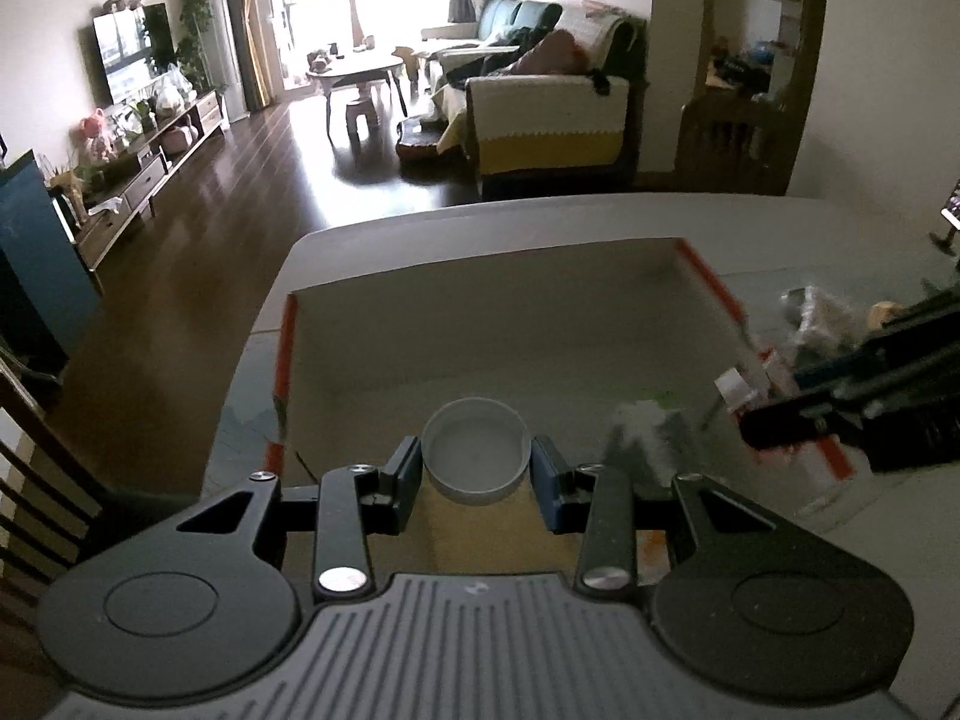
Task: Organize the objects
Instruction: 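Carry the lid and pouch into the box and open both grippers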
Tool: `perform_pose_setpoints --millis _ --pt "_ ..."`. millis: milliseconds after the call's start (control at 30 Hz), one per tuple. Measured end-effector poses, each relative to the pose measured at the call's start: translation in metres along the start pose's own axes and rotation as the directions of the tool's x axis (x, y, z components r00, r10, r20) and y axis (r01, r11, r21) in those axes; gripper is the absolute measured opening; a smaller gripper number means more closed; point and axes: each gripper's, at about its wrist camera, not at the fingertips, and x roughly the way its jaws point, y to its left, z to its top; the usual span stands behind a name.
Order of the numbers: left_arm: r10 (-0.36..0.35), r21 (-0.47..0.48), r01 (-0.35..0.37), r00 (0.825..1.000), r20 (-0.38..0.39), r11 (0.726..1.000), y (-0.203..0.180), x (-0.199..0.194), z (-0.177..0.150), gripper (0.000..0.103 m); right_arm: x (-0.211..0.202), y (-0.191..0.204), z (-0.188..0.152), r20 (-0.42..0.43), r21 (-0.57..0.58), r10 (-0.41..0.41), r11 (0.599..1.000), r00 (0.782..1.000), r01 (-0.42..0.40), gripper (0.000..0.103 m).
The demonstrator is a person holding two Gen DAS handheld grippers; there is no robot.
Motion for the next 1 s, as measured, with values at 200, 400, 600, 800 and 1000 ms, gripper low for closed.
perform_pose_setpoints --millis 200,400,600,800,1000 --pt "0.002 0.02 -0.001 0.999 -0.034 1.0 0.012 0.031 0.011 0.038 0.03 0.012 0.005 -0.043 -0.028 -0.009 1.0 0.999 0.007 0.027" --pt "0.013 0.037 -0.009 0.995 -0.102 0.999 0.016 0.068 0.021 0.038 0.058 0.022 0.006 -0.096 -0.068 -0.033 0.997 0.995 0.026 0.027" --pt "0.024 0.015 -0.022 0.985 -0.169 1.0 0.021 0.098 0.031 0.038 0.079 0.027 -0.003 -0.142 -0.098 -0.057 0.994 0.988 0.043 0.027" --pt "0.034 0.039 -0.025 0.965 -0.259 0.999 0.017 0.123 0.03 0.038 0.09 0.032 -0.01 -0.169 -0.12 -0.075 0.991 0.983 0.055 0.027" --pt "0.016 0.012 -0.013 0.945 -0.326 1.0 0.021 0.13 0.035 0.038 0.092 0.033 -0.016 -0.19 -0.108 -0.076 0.993 0.979 0.056 0.027"
